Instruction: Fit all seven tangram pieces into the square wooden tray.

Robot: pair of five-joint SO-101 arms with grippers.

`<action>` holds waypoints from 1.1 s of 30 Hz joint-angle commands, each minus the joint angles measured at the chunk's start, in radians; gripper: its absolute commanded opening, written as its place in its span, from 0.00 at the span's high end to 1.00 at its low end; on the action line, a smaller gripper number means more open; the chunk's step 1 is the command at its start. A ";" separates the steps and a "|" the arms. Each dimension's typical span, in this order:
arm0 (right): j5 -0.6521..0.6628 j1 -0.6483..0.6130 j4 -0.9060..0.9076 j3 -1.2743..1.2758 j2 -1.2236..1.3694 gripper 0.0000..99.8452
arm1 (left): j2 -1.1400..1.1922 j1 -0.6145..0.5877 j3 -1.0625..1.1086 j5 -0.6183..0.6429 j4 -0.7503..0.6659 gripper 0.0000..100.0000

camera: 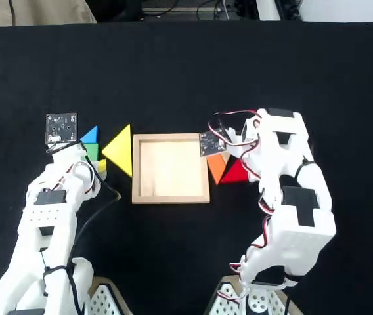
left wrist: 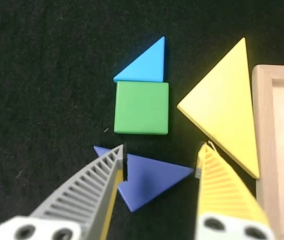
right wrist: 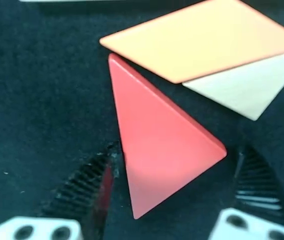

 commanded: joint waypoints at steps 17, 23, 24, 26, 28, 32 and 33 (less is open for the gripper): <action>-0.008 -0.025 0.020 -0.031 0.001 0.86 | -0.012 0.018 -0.016 -0.005 -0.021 0.76; -0.009 -0.023 0.046 -0.042 -0.001 0.86 | -0.012 0.018 -0.016 -0.005 -0.023 0.76; -0.009 -0.023 0.058 -0.048 -0.001 0.86 | -0.012 0.018 -0.016 -0.005 -0.023 0.76; -0.009 -0.017 0.083 -0.061 -0.001 0.85 | -0.012 0.018 -0.015 -0.005 -0.023 0.76; -0.006 -0.008 0.118 -0.076 -0.001 0.85 | -0.012 0.018 -0.015 -0.005 -0.023 0.76; -0.002 -0.002 0.206 -0.102 -0.030 0.75 | -0.012 0.018 -0.015 -0.005 -0.023 0.76; 0.012 -0.005 0.226 -0.101 -0.053 0.71 | -0.012 0.018 -0.016 -0.005 -0.023 0.76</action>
